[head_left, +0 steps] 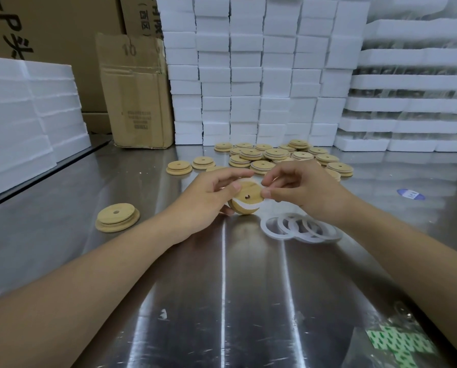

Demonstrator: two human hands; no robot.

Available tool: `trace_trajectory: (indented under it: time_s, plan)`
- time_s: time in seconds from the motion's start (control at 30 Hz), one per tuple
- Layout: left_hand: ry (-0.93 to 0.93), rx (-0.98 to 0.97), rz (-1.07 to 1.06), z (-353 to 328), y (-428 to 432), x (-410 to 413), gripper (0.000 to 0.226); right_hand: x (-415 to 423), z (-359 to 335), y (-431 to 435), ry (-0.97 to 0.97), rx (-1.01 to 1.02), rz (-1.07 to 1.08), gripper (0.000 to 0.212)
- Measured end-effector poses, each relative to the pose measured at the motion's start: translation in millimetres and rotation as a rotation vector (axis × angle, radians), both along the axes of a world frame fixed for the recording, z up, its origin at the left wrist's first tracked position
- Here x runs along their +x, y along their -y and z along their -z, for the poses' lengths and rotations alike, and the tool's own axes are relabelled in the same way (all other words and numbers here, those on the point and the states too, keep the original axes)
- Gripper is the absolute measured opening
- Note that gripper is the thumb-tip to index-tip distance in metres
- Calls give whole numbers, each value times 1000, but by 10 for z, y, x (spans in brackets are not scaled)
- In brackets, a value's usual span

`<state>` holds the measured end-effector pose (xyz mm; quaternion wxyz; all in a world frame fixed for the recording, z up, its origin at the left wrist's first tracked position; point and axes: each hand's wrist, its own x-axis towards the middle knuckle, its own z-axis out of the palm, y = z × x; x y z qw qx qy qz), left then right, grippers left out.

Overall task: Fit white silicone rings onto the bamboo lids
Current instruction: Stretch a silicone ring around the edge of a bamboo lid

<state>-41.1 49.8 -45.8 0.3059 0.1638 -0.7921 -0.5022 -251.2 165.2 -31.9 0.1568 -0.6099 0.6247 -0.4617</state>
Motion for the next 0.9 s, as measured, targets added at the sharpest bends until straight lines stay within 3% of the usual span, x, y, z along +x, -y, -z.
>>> trace_trajectory:
  time_s: [0.23,0.63,0.9]
  plan:
    - [85,-96,-4,-25,152,62,43,2,28,6,47,76,-31,20]
    - [45,124,-33,-27,93,88,29,127,-8,-55,-34,162,-59,38]
    - [20,77,-102,-59,60,94,29,160,31,-27,-17,100,-22,27]
